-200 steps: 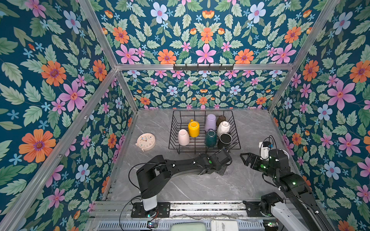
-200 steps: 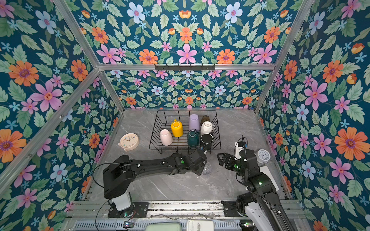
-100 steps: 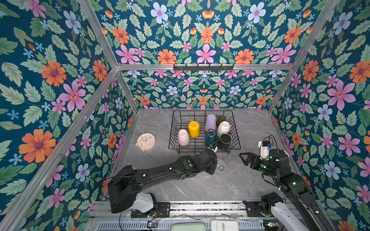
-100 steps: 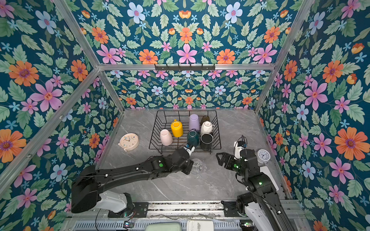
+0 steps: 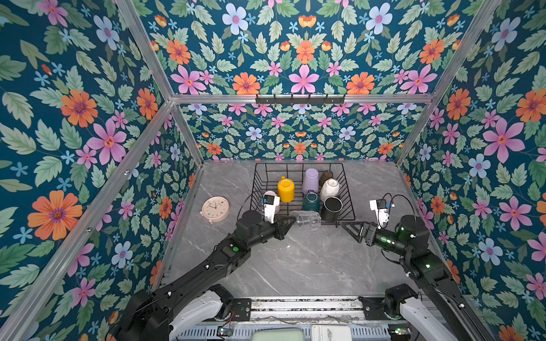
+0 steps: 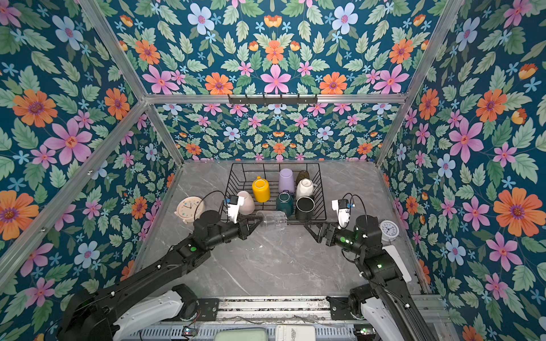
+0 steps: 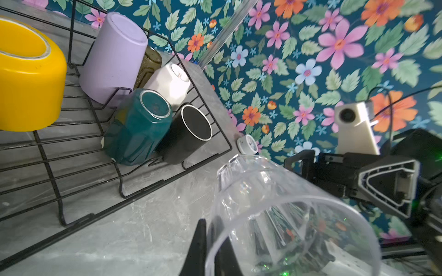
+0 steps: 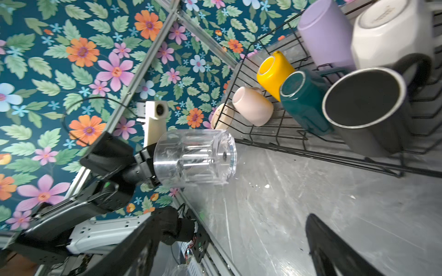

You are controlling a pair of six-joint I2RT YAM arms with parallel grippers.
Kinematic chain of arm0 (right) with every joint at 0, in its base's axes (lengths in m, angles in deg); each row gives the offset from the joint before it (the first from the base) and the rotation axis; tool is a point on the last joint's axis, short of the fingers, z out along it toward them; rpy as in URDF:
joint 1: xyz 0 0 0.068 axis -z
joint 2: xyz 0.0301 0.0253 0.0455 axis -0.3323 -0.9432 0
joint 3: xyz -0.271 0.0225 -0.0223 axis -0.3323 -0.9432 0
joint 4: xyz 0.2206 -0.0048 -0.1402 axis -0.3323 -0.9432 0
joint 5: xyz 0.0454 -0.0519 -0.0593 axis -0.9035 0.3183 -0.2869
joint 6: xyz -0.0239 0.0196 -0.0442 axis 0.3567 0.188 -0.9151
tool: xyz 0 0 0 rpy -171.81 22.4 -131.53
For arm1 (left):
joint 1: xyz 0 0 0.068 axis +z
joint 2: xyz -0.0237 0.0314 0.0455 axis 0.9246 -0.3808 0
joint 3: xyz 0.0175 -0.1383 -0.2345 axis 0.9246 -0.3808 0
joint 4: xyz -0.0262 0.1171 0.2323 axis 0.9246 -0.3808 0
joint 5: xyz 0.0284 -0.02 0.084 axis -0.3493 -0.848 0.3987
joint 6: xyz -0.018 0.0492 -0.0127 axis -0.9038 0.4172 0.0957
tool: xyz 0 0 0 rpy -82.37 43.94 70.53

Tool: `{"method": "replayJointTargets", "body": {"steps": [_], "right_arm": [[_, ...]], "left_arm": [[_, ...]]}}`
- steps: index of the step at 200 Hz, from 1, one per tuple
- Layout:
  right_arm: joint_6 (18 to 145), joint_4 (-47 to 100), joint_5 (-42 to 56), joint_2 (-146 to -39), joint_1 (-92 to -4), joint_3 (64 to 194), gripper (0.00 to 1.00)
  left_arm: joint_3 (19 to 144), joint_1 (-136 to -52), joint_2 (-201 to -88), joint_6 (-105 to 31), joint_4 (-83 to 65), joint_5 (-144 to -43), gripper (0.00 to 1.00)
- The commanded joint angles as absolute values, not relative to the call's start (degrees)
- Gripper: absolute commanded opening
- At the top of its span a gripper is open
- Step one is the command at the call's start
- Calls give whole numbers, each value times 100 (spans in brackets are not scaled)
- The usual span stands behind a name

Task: Load the cups into the dish rack
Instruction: 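Close the left gripper on the clear cup's rim and lift it toward the rack, then close the right gripper on the clear cup while the left gripper holds it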

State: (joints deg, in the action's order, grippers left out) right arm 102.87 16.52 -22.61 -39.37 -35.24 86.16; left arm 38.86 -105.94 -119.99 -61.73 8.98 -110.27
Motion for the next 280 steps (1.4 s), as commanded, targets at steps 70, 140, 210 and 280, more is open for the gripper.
{"method": "replayJointTargets", "body": {"steps": [70, 140, 210, 280], "right_arm": [[11435, 4344, -3328, -4573, -3642, 8304, 93], [11073, 4478, -3183, -5070, -4415, 8637, 93], [10987, 4754, -3294, -5586, -4813, 8934, 93], [10858, 4710, -3160, -6125, -5209, 9146, 94]], "left_arm": [[3379, -10176, -12454, -8008, 4323, -12866, 0], [3382, -10163, -12487, -8090, 4407, -12980, 0], [3391, -10163, -12490, -8097, 4394, -13016, 0], [3398, -10167, -12472, -8107, 4400, -13062, 0]]}}
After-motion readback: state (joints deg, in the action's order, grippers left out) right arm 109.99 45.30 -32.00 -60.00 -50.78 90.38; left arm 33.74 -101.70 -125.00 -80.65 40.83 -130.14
